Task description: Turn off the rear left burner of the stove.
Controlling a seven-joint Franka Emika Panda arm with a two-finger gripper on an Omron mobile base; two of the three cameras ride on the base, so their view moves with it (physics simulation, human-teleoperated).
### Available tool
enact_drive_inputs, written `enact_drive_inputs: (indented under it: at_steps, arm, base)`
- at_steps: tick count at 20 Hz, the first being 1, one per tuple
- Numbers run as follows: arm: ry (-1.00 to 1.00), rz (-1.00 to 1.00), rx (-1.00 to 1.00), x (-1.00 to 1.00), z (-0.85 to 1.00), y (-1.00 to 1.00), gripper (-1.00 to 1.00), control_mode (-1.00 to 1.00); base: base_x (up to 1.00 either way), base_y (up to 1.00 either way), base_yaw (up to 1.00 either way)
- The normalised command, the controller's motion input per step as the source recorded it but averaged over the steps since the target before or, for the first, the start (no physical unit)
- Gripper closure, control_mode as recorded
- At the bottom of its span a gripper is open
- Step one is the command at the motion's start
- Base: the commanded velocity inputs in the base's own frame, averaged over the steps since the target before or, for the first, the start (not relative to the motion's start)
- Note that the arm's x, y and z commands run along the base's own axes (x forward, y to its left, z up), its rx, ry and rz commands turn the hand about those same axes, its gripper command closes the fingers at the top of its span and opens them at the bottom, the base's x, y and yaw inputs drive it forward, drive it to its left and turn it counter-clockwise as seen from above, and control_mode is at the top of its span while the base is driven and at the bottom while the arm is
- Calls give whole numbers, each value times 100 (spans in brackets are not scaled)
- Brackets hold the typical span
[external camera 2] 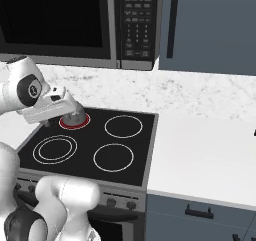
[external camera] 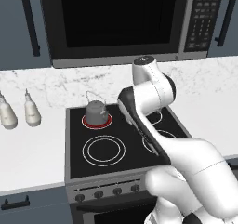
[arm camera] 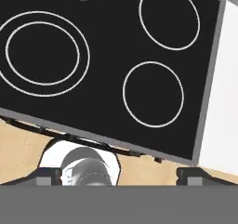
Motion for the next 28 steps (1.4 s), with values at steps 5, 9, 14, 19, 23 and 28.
enact_drive_inputs:
  at_steps: [5, 9, 14, 19, 23, 28]
  arm:
    - [0, 34, -48, -87, -49, 100, -100, -100]
    - [0, 35, -56, -77, -56, 100, -100, -100]
    - [0, 35, -59, -59, -68, 95, -100, -100]
    - [0, 36, -57, -25, -65, 56, -100, -100]
    - [6, 33, -54, 1, -68, 29, -100, -100]
    - [13, 33, -53, 12, -66, 20, -100, -100]
  base:
    - [0, 0, 0]
    - [0, 0, 0]
    - [0, 0, 0]
    - [0, 0, 0]
    - [0, 0, 0]
    - [0, 0, 0]
